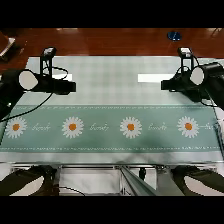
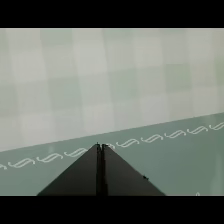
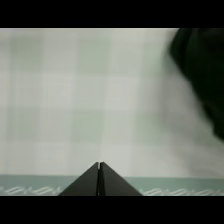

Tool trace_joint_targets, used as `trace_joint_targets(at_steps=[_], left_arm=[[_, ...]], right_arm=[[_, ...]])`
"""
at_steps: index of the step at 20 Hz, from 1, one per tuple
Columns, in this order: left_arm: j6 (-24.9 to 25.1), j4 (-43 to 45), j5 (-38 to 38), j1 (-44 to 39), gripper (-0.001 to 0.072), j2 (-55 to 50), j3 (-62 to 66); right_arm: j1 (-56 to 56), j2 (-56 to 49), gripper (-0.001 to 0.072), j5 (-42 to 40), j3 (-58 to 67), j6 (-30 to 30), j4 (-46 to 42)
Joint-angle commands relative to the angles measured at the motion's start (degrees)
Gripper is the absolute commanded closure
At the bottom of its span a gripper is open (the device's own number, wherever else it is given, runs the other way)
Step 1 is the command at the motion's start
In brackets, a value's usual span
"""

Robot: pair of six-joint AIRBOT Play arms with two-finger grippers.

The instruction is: Fold the shirts.

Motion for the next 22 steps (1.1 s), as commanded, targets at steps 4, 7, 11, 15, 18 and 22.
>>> trace_joint_targets(at_steps=[4,7,11,15,18,22], left_arm=[[-0.44,0.04,9.35,0.09,0.0199,-4.28,-0.02],[-0.44,0.04,9.33,0.09,0.02,-6.01,-0.04],[-0.44,0.04,9.33,0.07,0.02,-7.45,-0.04],[-0.42,0.04,9.33,0.07,0.02,-8.2,-0.04],[-0.44,0.02,8.92,0.07,0.02,-8.5,0.04],[0.87,0.11,-1.62,0.96,0.02,-7.93,3.82]], right_arm=[[-8.39,-4.22,0.03,-19.8,1.53,18.86,-24.74],[-18.01,-11.41,0.0305,-18.91,6.01,22.21,-17.64],[-25.53,-21.84,0.0305,-13.51,13.35,10.71,0.09],[-28.81,-30.75,0.0306,-3.54,20.24,2.36,10.21],[-28.5,-32.68,0.0512,3.87,21.05,-3.32,12.61],[-28.33,-27.87,0.0683,8.81,21.24,-15.98,27.17]])
